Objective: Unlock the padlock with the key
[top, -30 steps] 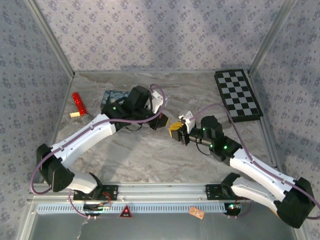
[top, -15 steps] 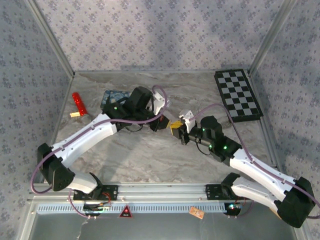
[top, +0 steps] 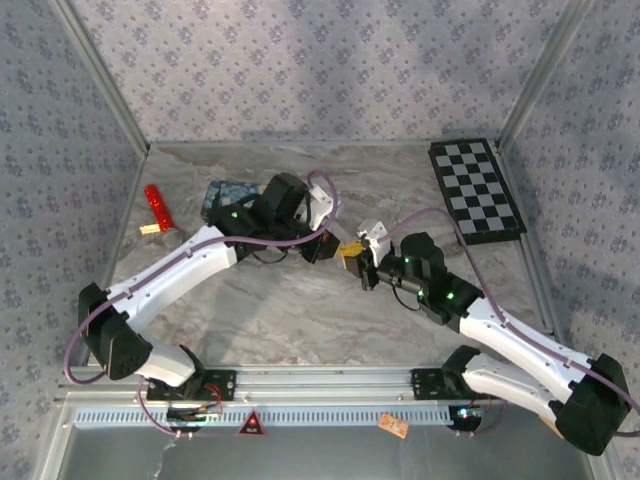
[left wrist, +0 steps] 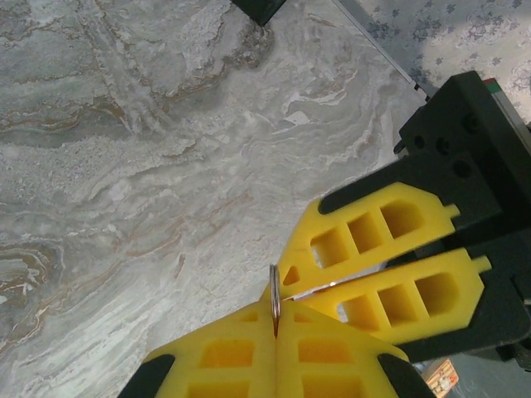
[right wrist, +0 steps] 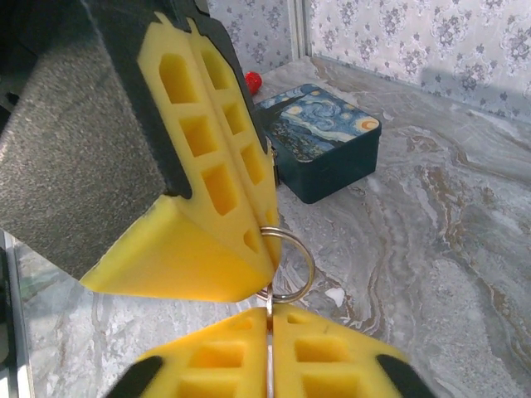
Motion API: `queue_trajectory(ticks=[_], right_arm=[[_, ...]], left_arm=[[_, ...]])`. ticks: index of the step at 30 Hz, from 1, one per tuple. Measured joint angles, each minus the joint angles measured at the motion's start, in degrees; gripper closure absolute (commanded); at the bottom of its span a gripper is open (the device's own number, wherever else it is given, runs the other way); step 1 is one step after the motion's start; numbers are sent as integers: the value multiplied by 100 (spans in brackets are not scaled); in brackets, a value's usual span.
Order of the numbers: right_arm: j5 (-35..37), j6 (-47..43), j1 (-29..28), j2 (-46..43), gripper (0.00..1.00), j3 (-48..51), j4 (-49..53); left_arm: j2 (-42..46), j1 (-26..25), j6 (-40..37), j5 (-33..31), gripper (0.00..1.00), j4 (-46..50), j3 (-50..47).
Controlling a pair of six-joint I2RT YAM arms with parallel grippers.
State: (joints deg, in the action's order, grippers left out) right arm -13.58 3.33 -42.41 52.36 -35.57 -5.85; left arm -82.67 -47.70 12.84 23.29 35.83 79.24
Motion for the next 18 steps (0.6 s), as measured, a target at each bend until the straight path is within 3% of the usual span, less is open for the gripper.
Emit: queue_trajectory(ticks=[9, 18], right_arm=[[61, 2, -28, -17, 83, 2, 2], [79, -22, -26, -101, 100, 4, 26]], left_arm=[[0, -9, 0, 74, 100, 2, 0], [0, -4, -39, 184, 100, 48, 55]])
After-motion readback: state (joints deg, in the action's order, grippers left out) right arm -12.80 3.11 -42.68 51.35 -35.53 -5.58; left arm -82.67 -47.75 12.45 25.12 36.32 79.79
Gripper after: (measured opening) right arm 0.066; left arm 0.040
